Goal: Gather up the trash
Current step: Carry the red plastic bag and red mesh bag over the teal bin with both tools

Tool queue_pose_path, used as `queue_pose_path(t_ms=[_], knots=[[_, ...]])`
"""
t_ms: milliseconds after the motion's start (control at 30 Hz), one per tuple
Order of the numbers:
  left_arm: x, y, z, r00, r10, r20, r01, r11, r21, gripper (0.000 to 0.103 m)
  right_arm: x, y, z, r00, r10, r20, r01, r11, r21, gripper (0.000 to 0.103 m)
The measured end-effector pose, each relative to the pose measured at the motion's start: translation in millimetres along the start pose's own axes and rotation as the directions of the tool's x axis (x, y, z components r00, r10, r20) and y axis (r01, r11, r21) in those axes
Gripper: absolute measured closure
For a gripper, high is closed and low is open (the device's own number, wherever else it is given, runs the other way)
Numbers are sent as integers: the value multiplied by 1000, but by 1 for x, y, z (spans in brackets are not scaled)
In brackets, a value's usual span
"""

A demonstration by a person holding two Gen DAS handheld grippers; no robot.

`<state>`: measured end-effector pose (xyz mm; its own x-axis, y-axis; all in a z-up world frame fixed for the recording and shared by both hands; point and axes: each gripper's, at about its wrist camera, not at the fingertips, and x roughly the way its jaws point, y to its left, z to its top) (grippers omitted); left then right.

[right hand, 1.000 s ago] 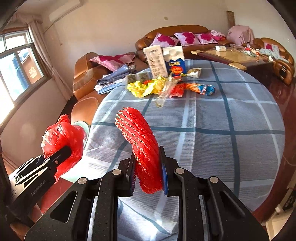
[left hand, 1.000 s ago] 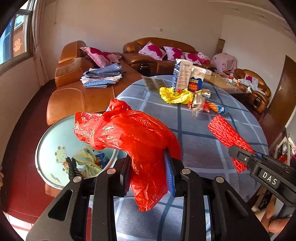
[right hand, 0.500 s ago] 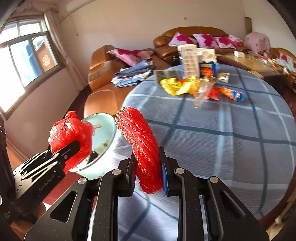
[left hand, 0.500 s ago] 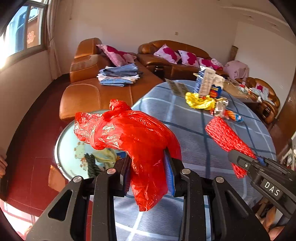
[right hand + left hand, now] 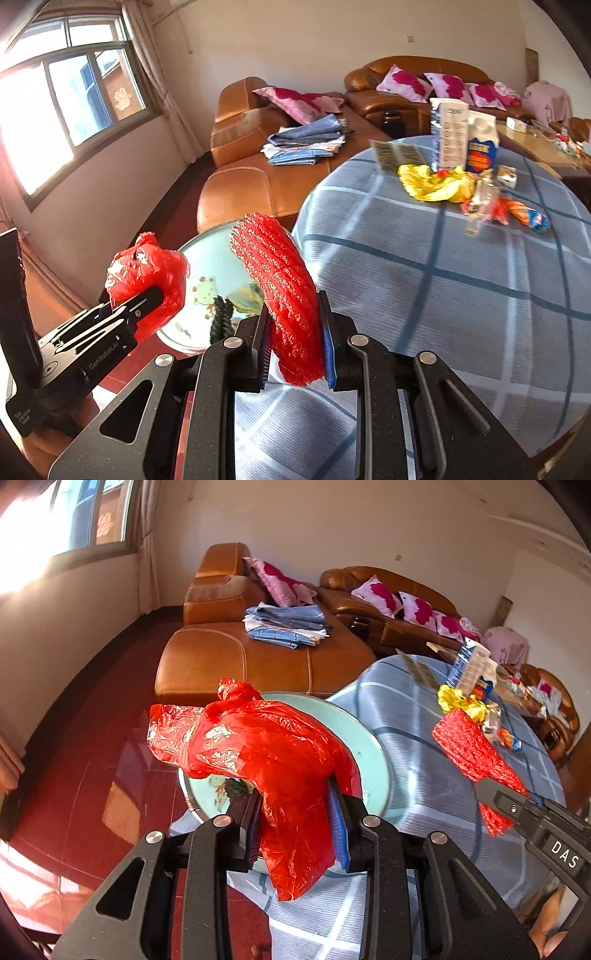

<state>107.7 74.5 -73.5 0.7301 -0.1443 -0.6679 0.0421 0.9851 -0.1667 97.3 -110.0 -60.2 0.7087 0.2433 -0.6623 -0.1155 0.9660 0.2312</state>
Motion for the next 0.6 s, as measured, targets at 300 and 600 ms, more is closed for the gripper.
queue_pose_path(t_ms=[300, 600], knots=[[20, 15, 12, 1000, 16, -24, -16, 1000, -19, 72, 37, 16, 18, 999, 26, -22, -26, 1000, -5, 80], [54, 14, 18, 996, 45, -80, -44, 999, 14, 72, 82, 19, 31, 996, 31, -80, -29, 999, 27, 80]])
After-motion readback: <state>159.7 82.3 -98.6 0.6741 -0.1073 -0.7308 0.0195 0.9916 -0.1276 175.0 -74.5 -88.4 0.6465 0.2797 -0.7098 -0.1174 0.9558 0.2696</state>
